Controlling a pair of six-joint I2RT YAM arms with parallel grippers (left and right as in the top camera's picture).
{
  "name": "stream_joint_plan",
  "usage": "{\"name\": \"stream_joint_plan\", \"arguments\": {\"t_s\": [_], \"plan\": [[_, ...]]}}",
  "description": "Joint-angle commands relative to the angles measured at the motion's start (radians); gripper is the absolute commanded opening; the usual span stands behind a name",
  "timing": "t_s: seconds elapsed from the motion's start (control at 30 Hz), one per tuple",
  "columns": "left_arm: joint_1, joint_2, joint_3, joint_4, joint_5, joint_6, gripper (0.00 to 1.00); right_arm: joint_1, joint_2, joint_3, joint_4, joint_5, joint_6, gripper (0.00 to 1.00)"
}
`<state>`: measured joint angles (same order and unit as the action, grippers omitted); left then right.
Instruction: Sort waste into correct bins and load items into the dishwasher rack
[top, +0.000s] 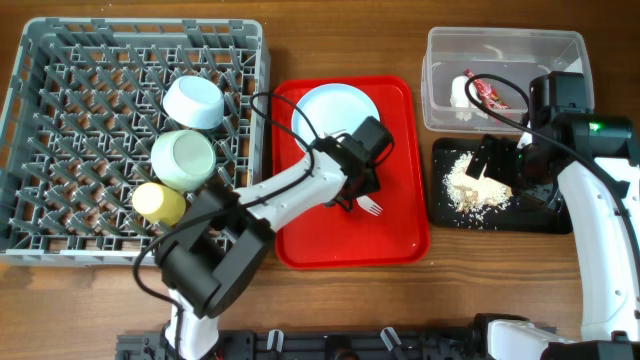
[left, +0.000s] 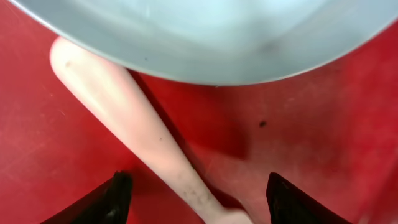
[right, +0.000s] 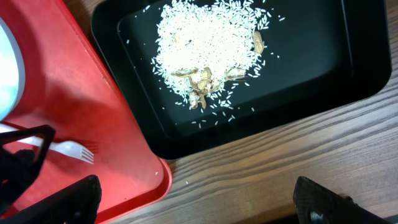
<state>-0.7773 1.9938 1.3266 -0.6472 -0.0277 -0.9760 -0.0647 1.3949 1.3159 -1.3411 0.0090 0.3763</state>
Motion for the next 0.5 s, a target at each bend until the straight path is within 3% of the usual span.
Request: {"name": "stream_joint_plan", "arguments": {"t_s": [0.0,0.03,0.13,0.23,0.47], "plan": [[-0.017,0.056,-0.001,-0.032,-0.061,-0.028,0.59,-0.003,-0.009,0.01,0.006,0.017,-0.01,1.0],[-0.016,0.056,-0.001,-0.06,-0.062,-0.027,0.57,-0.003,-0.009,0.01,0.006,0.017,-0.01,1.0],[-0.016,0.056,-0.001,-0.143,-0.083,-0.027,0.25,-0.003,-0.009,0.01,0.005,0.017,-0.01,1.0],[-0.017,0.056,-0.001,-0.17,-0.082,-0.028,0.04,-0.003,-0.009,0.01,0.005,0.017,-0.009,1.0],[0.0,-0.005,0.002,-0.238,-0.088,-0.018,0.04,-0.003,-0.009,0.01,0.0,0.017,-0.01,1.0]]}}
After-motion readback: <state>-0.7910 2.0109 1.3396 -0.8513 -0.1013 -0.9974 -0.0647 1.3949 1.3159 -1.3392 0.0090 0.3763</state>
